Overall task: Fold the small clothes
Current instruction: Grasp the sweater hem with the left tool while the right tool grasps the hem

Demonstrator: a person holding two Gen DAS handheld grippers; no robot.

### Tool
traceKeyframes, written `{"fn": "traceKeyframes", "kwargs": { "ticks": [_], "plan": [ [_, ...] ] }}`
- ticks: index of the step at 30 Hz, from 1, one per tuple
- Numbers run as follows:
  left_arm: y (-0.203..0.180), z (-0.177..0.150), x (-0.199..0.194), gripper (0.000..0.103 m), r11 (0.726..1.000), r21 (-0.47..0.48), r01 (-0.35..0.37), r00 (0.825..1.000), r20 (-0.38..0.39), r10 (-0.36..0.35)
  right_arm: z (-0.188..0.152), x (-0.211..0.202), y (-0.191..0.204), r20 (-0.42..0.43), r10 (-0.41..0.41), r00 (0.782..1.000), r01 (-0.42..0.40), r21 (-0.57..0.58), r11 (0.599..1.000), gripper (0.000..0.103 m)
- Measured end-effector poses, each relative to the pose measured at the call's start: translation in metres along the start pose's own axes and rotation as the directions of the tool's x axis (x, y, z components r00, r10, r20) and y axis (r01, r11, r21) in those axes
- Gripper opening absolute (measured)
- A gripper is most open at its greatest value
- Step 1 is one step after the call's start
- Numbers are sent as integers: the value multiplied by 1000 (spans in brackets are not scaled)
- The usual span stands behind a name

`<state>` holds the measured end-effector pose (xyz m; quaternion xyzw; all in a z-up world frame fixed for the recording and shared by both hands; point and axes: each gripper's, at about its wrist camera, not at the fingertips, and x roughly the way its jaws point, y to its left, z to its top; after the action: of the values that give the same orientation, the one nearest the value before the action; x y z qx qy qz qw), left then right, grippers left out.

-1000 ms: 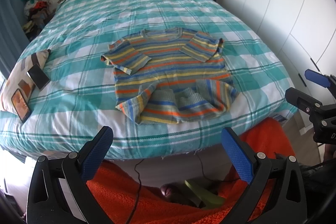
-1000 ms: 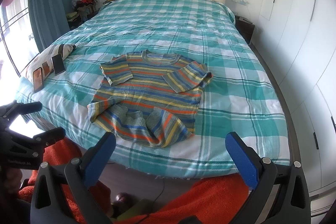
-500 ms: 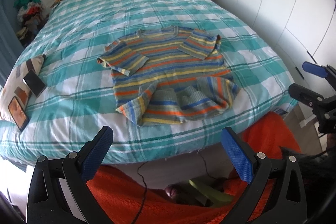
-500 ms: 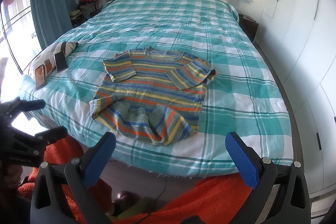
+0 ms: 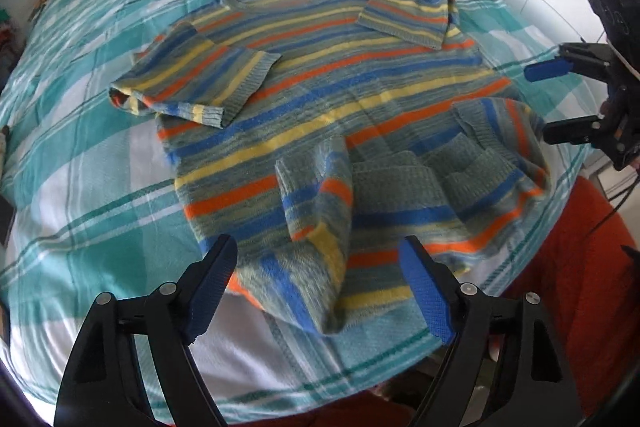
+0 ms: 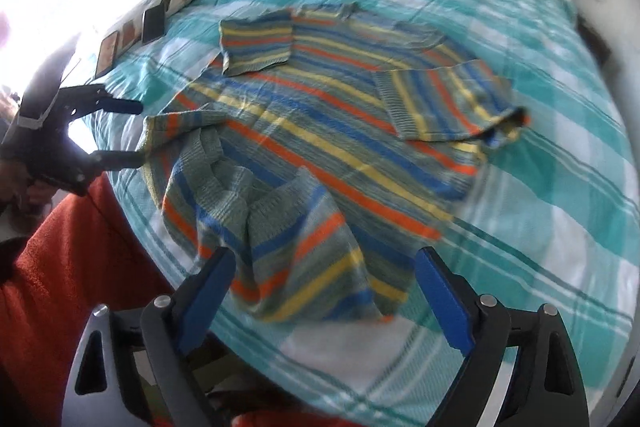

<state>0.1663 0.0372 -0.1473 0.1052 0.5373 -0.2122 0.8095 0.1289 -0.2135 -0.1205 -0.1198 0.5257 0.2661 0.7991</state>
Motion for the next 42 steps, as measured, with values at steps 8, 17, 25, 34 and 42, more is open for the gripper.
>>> {"fn": "traceKeyframes", "kwargs": {
  "ticks": [8,17,25,34,42],
  "plan": [
    [-19,-18,-35,2,954,236,186,978,44,-202,20,46,12,-98,130,987,-137,-66,988,5],
    [7,-137,-86,15,924,368,106,986,-156,-51,-105,-56,30,-152,86,985,-120,-230,966,8],
    [81,-158,-77,76,929,-313,196,980,35,-194,-166,-49,-54,-144,75,987,-48,178,983,47],
    [32,-128,-17,76,979,-168,119,990,-51,-129,-163,-1,-65,-107,343,933,-282,371,885,47],
    [49,-149,-52,3,981,-54,185,978,-92,-189,-145,14,-30,-134,344,929,-297,284,912,6]
  ]
}}
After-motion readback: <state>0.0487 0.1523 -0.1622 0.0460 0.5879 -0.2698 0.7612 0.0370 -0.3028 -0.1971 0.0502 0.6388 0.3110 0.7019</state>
